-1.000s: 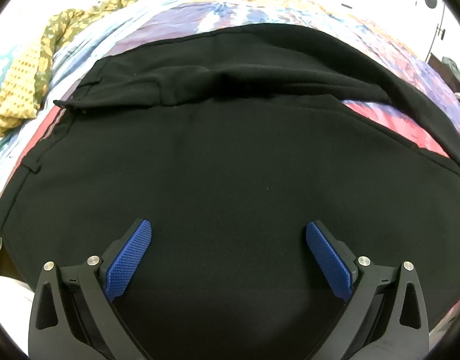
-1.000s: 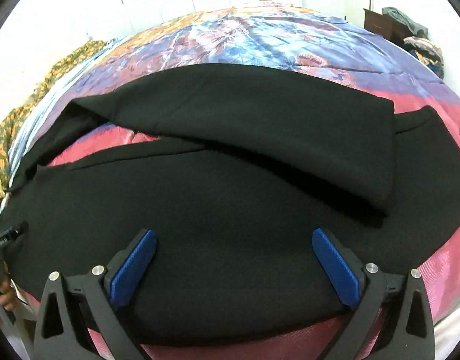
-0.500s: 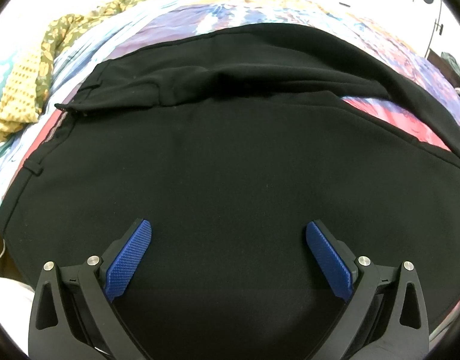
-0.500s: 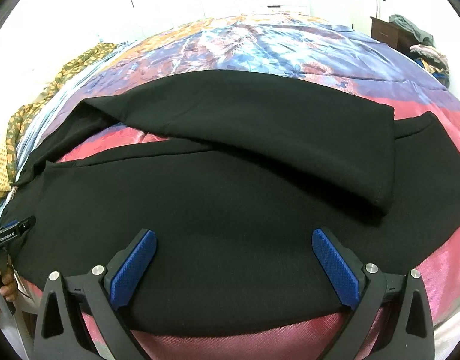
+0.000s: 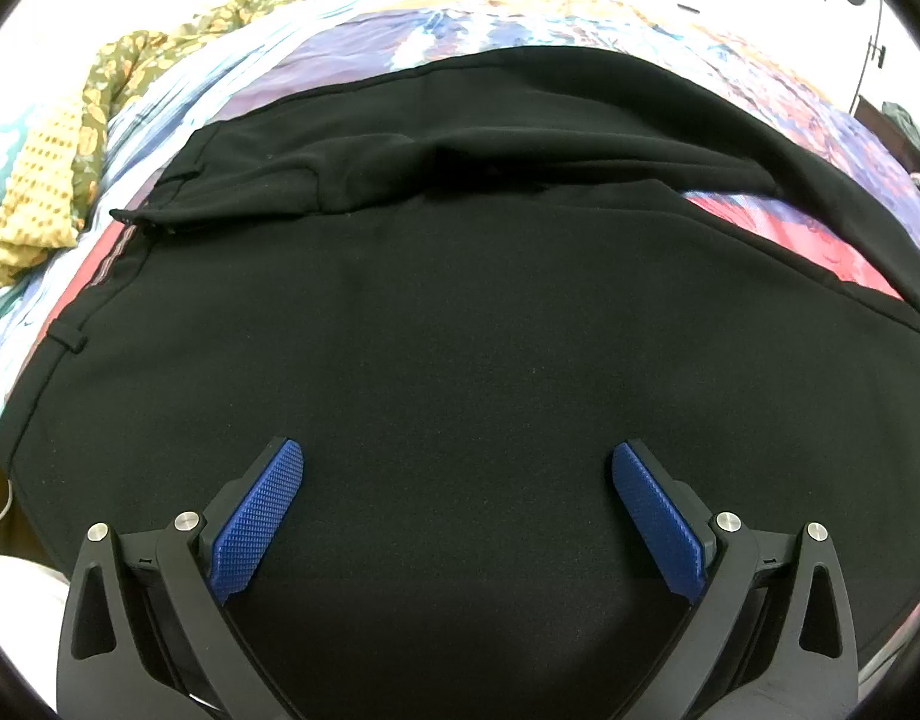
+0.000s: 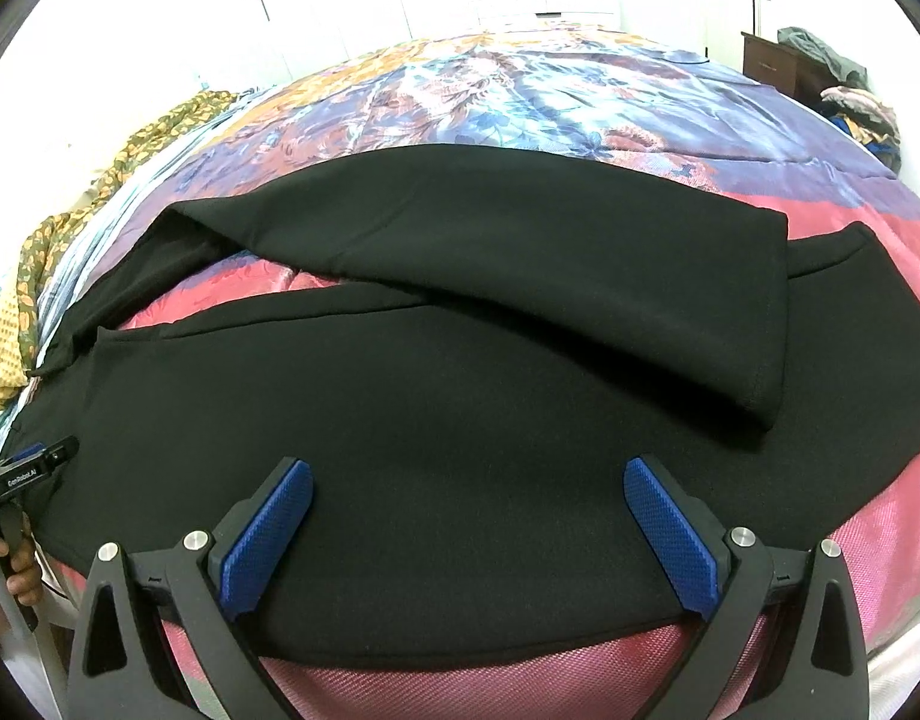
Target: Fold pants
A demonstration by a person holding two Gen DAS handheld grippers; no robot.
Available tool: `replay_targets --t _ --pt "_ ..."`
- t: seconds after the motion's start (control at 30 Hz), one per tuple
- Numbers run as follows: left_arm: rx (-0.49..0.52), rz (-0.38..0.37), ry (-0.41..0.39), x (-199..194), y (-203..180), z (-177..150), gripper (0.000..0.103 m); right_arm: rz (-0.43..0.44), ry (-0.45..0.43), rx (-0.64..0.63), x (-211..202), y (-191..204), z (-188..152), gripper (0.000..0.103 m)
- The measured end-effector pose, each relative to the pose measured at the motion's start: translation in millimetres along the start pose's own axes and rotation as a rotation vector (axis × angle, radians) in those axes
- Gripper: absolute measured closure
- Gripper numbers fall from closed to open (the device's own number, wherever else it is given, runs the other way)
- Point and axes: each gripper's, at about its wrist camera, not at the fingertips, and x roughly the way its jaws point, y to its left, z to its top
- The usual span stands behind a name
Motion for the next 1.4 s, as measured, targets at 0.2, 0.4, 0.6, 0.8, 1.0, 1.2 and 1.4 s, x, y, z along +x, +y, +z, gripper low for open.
replay_targets --t 0.2,0.4,0.6,0.8,1.0,1.2,1.4 --pt "0.001 -0.001 0.0 0.0 -0.4 -0.1 0.001 0.021 -0.009 0.028 -9.7 -0.7 5.5 0.0" --pt "0.001 0.008 -0.002 -0.5 -0.9 -0.5 0.001 0.411 -0.075 0.228 -27.9 -9.7 4.7 0.0" --pt "0.004 0.013 -0.006 -1.2 -1.1 -0.4 0.001 0.365 -0.081 0.313 -14.7 -26.0 11.2 0.001" --pt "0.007 0.017 -0.008 -1.0 -2.2 -0.6 0.001 0.209 -0.144 0.561 -5.8 -67.9 27.4 0.001" --pt "0.009 0.019 -0.009 -1.0 -2.4 -1.2 0.001 0.122 -0.158 0.815 -1.4 -89.8 31.3 0.023" --pt "0.005 -0.003 0.03 -5.4 -0.1 3.5 0.001 0.035 -0.102 0.822 -1.5 -103.6 37.1 0.082" --pt "-0.101 -0.305 0.038 -36.5 16.4 54.1 0.001 0.192 -0.216 0.524 -71.7 -75.4 84.0 0.085"
